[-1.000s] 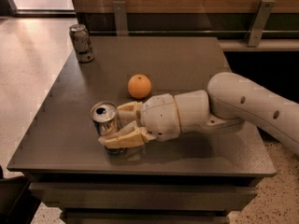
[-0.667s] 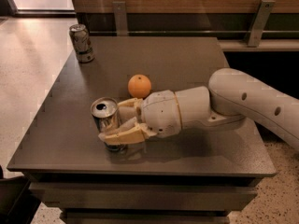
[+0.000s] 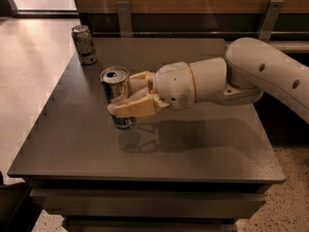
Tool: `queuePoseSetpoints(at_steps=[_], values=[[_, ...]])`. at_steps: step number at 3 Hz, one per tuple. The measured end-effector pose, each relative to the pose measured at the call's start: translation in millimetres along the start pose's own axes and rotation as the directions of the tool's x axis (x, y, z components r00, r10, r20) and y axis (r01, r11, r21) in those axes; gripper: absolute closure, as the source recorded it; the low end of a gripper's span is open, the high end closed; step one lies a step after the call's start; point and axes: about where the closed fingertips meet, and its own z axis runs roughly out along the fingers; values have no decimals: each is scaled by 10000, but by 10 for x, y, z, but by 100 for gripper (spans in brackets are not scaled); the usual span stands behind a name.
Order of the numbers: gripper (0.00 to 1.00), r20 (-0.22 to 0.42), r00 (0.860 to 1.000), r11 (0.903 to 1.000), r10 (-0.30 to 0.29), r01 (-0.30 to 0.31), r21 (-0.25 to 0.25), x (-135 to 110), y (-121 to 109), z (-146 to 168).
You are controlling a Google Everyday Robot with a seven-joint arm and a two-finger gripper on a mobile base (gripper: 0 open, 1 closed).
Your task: Move redbull can near 7up can
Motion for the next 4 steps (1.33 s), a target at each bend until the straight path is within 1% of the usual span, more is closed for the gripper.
queuePoseSetpoints(at_steps=[1, 2, 3, 4], values=[[100, -118, 9997, 9996, 209, -206, 192, -253, -244, -131], [100, -256, 9992, 9985, 318, -306, 453, -504, -539, -246], [100, -197, 9996, 9956, 200, -181, 918, -747, -878, -380], [100, 49, 9999, 9879, -121, 112, 1546, -946, -1210, -544]])
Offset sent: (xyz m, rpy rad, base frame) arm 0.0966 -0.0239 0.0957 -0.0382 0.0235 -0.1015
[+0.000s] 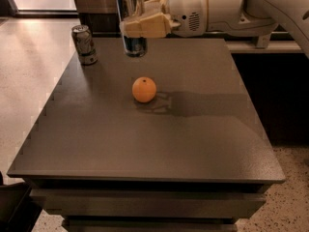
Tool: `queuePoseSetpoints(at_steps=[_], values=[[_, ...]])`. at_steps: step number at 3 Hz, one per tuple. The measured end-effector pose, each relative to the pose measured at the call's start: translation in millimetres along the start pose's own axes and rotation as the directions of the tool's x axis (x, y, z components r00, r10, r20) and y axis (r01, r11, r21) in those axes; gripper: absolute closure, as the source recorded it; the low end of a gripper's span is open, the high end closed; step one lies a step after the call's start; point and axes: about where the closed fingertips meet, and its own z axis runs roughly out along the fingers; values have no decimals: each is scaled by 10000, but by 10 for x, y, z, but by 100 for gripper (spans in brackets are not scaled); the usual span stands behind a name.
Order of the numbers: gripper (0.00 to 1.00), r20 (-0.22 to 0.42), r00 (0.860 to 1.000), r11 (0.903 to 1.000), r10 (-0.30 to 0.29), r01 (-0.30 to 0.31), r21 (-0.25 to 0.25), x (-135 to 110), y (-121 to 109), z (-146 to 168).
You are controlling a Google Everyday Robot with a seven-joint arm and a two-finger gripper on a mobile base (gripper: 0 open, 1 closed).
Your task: Move redbull can near 7up can
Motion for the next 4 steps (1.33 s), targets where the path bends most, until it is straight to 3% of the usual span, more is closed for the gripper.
queuePoseSetpoints(at_steps=[1, 2, 4], values=[[100, 252, 9986, 9967, -460, 442, 679, -131, -339, -122], [100, 236, 9983, 9906, -530, 496, 1274, -166, -642, -207], [100, -327, 9995, 9783, 47, 22, 2071, 65, -1113, -47]])
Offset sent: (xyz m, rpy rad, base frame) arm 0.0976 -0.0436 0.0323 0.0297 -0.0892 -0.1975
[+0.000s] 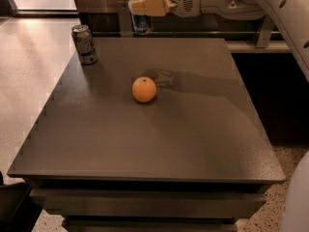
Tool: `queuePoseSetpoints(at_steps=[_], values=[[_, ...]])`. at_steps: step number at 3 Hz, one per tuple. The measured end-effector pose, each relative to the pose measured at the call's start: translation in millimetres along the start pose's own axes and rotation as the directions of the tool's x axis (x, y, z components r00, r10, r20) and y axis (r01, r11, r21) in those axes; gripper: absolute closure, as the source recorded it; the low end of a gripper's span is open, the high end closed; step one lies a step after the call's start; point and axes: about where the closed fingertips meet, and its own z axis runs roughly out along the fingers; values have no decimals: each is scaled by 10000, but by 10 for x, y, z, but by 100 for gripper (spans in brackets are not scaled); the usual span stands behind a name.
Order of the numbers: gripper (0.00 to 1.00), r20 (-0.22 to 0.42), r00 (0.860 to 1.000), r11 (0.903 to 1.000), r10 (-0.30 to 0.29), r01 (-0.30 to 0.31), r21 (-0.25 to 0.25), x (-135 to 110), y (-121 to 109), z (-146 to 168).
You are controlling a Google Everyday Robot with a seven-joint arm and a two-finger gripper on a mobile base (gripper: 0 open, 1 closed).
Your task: Move redbull can near 7up can
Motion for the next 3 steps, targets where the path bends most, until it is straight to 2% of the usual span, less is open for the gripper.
queuePoseSetpoints(at_steps=[1, 2, 3], values=[[100, 263, 9996, 9998, 138, -141, 115, 219, -110, 195], [100, 587, 9980, 9996, -236, 225, 183, 384, -155, 409], [100, 579, 9960, 9974, -686, 672, 270, 521, -173, 594]])
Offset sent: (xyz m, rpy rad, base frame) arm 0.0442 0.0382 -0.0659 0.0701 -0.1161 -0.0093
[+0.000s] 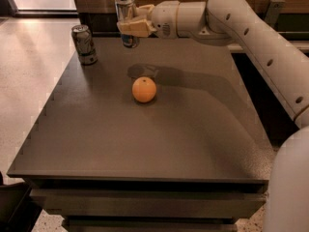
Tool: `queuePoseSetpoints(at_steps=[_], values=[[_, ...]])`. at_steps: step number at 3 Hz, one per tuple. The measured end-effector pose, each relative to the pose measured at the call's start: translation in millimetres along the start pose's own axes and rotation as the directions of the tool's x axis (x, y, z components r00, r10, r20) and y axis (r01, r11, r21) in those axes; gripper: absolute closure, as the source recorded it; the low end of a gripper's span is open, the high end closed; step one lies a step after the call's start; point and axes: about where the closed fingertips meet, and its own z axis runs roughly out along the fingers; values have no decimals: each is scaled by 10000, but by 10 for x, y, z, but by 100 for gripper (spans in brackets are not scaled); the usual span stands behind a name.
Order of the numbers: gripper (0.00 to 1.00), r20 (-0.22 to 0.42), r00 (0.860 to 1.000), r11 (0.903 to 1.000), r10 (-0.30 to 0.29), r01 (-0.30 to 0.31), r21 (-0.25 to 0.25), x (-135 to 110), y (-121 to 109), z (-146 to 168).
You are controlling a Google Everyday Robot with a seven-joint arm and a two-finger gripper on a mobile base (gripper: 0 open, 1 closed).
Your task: Move redbull can near 7up can
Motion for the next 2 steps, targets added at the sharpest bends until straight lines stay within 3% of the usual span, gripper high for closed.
queuePoseSetpoints(at_steps=[2], values=[[100, -433, 9988, 9998, -206, 208, 41, 352, -30, 262]])
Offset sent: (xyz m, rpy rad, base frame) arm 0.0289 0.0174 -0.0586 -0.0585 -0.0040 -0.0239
